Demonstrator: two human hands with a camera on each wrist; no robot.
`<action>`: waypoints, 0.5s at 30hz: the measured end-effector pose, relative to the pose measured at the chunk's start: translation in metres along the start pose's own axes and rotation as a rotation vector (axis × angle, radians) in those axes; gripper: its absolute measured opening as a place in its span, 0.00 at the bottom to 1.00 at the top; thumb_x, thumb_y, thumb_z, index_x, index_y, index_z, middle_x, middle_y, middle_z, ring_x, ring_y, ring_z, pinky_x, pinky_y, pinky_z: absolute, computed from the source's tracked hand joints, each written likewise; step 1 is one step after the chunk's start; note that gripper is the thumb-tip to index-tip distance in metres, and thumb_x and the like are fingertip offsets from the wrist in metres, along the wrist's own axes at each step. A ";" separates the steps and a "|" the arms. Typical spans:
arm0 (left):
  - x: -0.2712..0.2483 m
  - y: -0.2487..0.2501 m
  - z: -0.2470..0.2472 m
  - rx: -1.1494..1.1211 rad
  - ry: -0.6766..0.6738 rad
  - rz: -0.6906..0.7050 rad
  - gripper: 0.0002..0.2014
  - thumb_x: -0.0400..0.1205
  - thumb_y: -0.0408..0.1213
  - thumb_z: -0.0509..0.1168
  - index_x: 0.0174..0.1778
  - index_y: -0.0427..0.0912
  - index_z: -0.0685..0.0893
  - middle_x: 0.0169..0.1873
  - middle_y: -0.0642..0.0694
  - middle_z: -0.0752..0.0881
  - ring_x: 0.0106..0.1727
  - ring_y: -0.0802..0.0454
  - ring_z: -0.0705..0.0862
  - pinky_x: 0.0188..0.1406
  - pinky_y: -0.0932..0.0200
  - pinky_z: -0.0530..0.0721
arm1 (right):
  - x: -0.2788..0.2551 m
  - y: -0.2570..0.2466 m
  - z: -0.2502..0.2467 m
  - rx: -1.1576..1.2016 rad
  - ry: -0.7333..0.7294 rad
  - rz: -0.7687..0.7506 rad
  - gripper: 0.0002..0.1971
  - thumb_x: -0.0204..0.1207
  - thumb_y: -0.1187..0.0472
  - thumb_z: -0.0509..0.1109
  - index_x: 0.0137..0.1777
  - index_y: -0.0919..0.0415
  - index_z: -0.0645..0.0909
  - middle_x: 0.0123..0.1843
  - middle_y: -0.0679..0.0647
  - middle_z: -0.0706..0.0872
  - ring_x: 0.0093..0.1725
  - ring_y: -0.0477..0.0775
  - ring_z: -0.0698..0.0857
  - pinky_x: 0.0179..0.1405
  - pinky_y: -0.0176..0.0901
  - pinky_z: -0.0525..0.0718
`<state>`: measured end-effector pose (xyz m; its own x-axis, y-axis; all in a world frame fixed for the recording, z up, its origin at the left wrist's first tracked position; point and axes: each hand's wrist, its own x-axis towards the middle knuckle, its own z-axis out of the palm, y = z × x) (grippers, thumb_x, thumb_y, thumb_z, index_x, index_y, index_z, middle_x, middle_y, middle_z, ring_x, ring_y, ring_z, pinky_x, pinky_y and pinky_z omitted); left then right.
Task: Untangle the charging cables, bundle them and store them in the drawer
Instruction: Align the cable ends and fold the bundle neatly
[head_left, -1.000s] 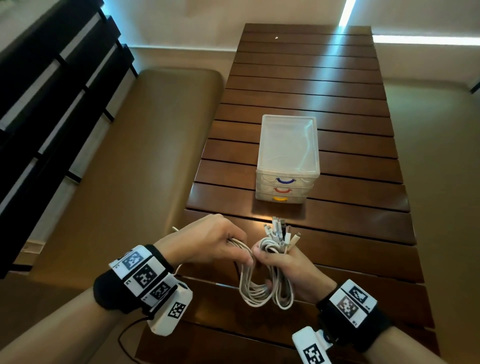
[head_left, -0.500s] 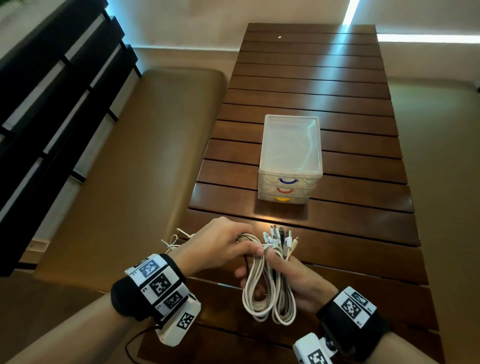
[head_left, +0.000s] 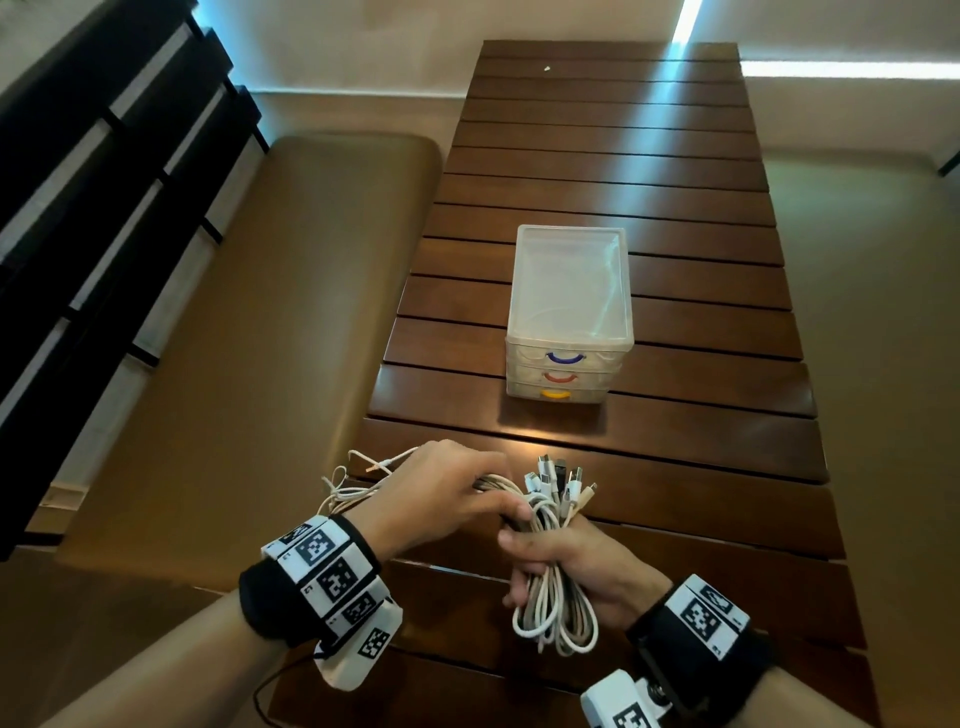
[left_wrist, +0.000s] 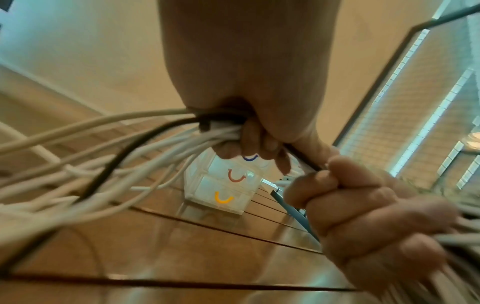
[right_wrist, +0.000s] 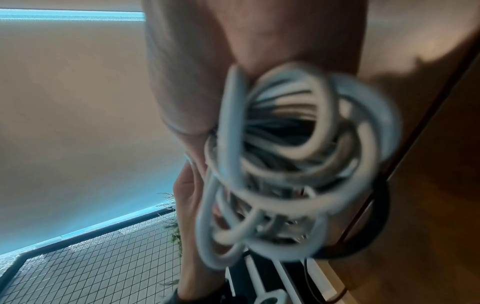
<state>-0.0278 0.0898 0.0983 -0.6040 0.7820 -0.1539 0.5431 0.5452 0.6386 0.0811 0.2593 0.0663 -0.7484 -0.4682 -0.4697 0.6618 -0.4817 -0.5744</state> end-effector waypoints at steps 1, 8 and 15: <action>0.000 0.000 0.000 0.072 0.050 0.052 0.16 0.78 0.63 0.66 0.49 0.55 0.86 0.44 0.62 0.85 0.46 0.66 0.80 0.47 0.59 0.81 | 0.002 -0.001 -0.001 -0.008 0.040 -0.025 0.06 0.78 0.66 0.73 0.51 0.63 0.79 0.25 0.54 0.73 0.26 0.53 0.87 0.34 0.47 0.90; -0.029 0.029 0.009 -0.017 0.235 -0.201 0.32 0.69 0.78 0.63 0.32 0.48 0.85 0.29 0.55 0.84 0.33 0.60 0.81 0.34 0.62 0.78 | 0.010 -0.003 0.002 -0.018 0.315 -0.196 0.14 0.79 0.62 0.72 0.31 0.60 0.81 0.22 0.54 0.75 0.19 0.48 0.76 0.20 0.38 0.77; -0.031 0.032 0.053 -0.974 -0.327 -0.524 0.21 0.72 0.48 0.80 0.56 0.41 0.87 0.46 0.48 0.91 0.49 0.54 0.89 0.52 0.57 0.86 | 0.017 -0.010 0.021 -0.116 0.304 -0.293 0.09 0.79 0.62 0.73 0.42 0.69 0.85 0.29 0.57 0.79 0.50 0.63 0.91 0.53 0.47 0.86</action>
<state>0.0396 0.0989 0.0835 -0.3650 0.6473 -0.6692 -0.4965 0.4727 0.7281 0.0624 0.2408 0.0776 -0.8939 -0.0767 -0.4417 0.4235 -0.4673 -0.7760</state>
